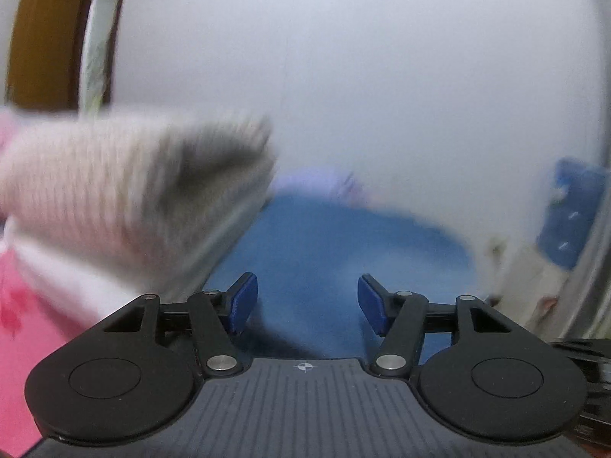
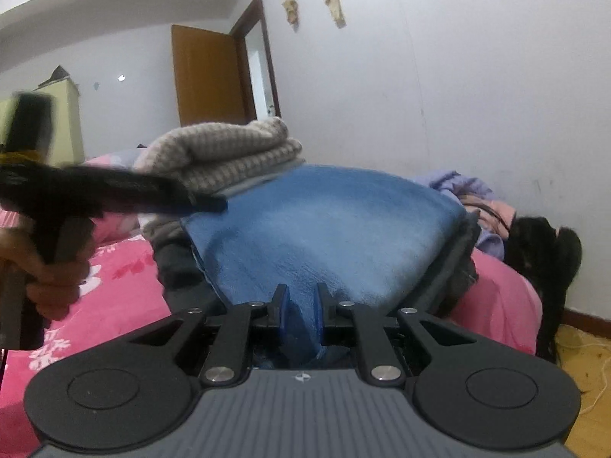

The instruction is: Fold clothes

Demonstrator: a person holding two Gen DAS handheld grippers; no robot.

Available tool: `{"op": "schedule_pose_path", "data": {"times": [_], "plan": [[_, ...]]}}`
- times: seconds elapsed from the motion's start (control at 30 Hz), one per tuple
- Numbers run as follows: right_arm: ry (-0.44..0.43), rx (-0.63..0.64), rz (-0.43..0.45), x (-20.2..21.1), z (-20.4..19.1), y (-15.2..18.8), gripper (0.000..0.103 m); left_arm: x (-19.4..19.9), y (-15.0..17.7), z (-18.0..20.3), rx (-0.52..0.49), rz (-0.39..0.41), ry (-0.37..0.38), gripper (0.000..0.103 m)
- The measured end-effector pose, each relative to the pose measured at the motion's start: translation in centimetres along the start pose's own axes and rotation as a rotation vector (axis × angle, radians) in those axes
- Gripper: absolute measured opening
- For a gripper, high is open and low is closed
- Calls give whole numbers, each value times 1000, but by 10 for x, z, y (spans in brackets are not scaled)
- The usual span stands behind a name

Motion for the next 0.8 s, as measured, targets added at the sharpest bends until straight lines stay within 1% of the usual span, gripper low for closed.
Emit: {"op": "schedule_pose_path", "data": {"times": [0.03,0.13,0.23,0.33,0.4,0.47,0.53,0.57,0.7,0.73,0.8], "plan": [[1,-2,2,2,0,2,13,-5,2,-4,17,-7,-1,56],[6,4,-12,9,3,-1,13,-8,2,-8,44,2,9,56],[5,3,-44,6,10,5,13,-10,3,-9,33,-4,6,57],[54,29,-82,5,12,8,14,-7,5,-7,20,-10,-3,57],[47,-6,-94,12,16,8,14,-5,5,-6,19,-16,-3,57],[46,-34,-86,19,19,7,14,-3,5,-4,6,-19,-14,58],[111,-5,-76,25,18,3,14,-3,7,-6,11,-24,-17,59],[118,-16,-69,28,20,2,14,-3,7,-7,22,-26,-14,59],[76,-130,-25,42,31,-5,15,-1,9,-11,55,-36,-4,60],[61,-147,-6,44,31,-8,15,-1,9,-12,62,-39,-1,60],[33,-142,21,41,27,-13,15,0,10,-15,75,-45,3,61]]}}
Point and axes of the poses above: each gripper's, at about its wrist camera, not at the fingertips, and x roughly against the way its jaws point, z to its right, y to its underside, the point moved 2 cm from there along -x, roughly the way its jaws point, and after that the axes turned 7 degrees about x, right-handed, at the moved point
